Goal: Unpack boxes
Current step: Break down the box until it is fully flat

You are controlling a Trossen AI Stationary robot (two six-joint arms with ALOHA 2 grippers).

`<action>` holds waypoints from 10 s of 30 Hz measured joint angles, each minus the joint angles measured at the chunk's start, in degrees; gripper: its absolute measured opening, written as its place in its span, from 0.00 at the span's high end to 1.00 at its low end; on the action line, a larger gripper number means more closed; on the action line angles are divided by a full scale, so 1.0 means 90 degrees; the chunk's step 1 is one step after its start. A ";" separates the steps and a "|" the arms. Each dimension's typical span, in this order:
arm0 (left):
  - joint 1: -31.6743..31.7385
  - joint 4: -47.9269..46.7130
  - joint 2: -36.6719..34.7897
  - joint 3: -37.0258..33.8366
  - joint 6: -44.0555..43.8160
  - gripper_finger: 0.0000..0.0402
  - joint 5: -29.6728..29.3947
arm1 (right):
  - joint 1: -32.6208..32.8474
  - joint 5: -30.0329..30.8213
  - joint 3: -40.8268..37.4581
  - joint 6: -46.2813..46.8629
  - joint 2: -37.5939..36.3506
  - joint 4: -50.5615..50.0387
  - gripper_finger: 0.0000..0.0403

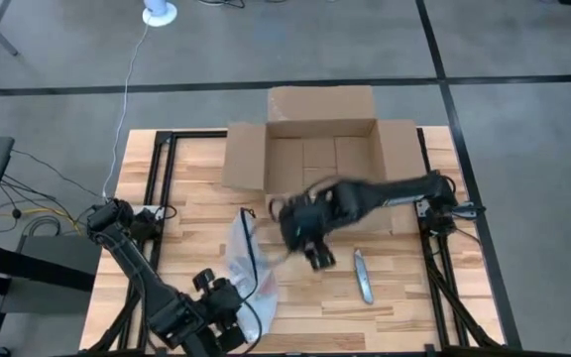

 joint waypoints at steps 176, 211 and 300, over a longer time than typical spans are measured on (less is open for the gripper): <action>0.6759 0.1668 0.0905 -0.0950 1.2757 0.83 0.3216 | -0.0270 0.2271 0.1353 0.3023 -0.3472 -0.1811 0.35; 0.6217 0.3853 -0.1167 0.1144 0.8431 1.00 0.9355 | -0.0151 0.2268 0.1353 0.2786 -0.4367 -0.1807 0.35; 0.7739 1.7962 -0.1489 -0.5264 0.1960 1.00 0.6958 | 0.0949 0.4291 -0.0573 0.2528 -0.4448 -0.1798 0.35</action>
